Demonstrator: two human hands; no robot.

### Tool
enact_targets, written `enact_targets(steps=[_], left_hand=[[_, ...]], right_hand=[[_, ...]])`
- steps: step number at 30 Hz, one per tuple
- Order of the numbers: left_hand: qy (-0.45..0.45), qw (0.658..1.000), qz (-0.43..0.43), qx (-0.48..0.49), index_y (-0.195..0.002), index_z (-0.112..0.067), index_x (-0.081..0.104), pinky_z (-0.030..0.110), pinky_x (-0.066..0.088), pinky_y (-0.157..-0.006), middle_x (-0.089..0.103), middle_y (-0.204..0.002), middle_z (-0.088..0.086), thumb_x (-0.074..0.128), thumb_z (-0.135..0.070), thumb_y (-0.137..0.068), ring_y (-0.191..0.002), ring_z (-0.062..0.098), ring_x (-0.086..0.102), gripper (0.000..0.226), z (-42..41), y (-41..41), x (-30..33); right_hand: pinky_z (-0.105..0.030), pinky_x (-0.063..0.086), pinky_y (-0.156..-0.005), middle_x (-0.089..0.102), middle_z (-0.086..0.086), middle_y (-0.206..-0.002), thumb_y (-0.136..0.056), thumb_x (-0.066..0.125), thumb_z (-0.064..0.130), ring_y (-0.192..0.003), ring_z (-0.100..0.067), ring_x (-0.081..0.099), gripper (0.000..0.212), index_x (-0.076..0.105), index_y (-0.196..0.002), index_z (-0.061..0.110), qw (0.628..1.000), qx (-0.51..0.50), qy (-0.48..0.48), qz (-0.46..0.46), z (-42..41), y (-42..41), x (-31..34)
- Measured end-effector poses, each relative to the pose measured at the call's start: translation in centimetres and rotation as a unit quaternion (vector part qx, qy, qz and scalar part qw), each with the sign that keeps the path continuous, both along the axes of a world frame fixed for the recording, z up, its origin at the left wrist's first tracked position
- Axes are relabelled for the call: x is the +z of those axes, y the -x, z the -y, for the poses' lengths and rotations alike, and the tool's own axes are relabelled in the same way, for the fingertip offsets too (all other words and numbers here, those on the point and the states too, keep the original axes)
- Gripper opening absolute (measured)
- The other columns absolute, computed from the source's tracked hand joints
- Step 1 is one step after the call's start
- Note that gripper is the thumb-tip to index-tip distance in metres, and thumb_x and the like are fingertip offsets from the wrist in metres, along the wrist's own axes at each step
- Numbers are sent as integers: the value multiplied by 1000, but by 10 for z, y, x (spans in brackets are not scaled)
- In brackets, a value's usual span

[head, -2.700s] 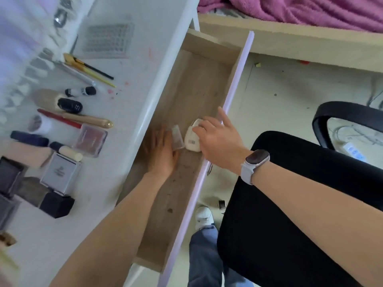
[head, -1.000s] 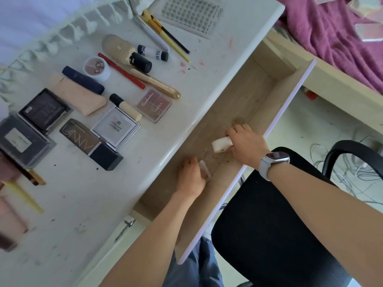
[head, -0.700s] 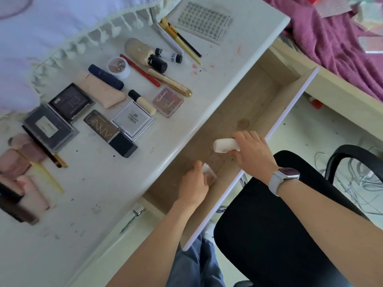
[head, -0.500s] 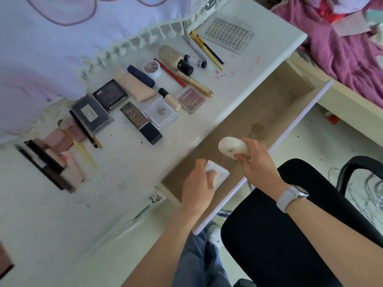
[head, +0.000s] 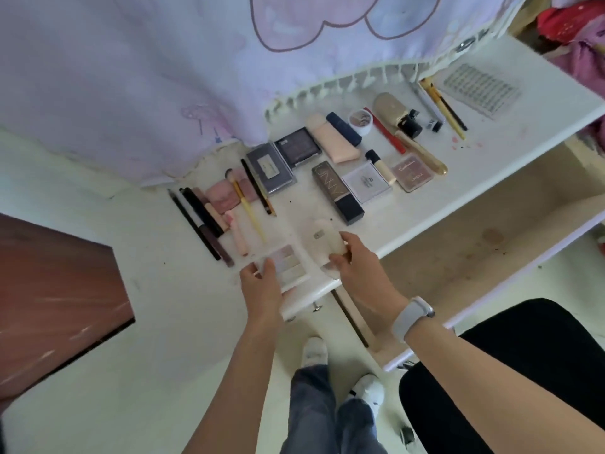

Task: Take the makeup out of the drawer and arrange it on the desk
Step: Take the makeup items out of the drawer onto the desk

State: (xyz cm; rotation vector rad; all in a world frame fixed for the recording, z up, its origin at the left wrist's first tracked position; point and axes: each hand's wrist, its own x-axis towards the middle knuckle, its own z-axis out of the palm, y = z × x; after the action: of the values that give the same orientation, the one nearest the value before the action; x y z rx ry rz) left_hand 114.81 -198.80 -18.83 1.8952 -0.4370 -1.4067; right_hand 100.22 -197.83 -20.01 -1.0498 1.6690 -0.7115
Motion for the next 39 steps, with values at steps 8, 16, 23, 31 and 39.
enact_targets(steps=[8, 16, 23, 31, 39], left_hand=[[6, 997, -53, -61, -89, -11, 55, 40, 48, -87, 56, -91, 9, 46, -1, -86, -83, 22, 52, 14, 22, 1, 0], [55, 996, -13, -68, -102, -8, 62, 44, 51, -91, 68, -98, 9, 53, -4, -89, -94, 26, 64, 17, 45, 13, -4], [55, 997, -23, -45, -109, -16, 61, 37, 55, -83, 66, -109, 4, 64, -8, -85, -99, 19, 64, 25, 39, 8, -7], [95, 982, 142, -83, -119, -14, 57, 17, 54, -69, 50, -121, 9, 54, -5, -90, -93, 15, 59, 30, 23, -10, -9], [132, 904, 302, -274, -140, -11, 37, 13, 33, -94, 42, -133, 5, 58, -13, -90, -120, 13, 41, 54, 6, -11, -10]], right_hand=[[-11, 31, -76, 46, -10, -117, -93, 46, 7, -95, -23, 50, 36, 49, -129, 4, 963, 4, 106, -248, 30, -13, 2], [-42, 51, -82, 62, -11, -121, -66, 68, -4, -109, -30, 60, 55, 61, -119, 9, 838, 227, 241, -434, 12, -17, 5], [-41, 44, -93, 60, -3, -125, -71, 69, 17, -117, -23, 56, 53, 59, -123, 15, 775, 283, 219, -521, 15, -13, -2], [-45, 45, -91, 61, -8, -124, -69, 70, 21, -116, -28, 56, 56, 59, -123, 13, 757, 284, 208, -551, 15, -19, -5], [-49, 45, -92, 57, -11, -128, -69, 70, 22, -122, -32, 51, 57, 58, -124, 11, 749, 285, 189, -567, 7, -20, -8]])
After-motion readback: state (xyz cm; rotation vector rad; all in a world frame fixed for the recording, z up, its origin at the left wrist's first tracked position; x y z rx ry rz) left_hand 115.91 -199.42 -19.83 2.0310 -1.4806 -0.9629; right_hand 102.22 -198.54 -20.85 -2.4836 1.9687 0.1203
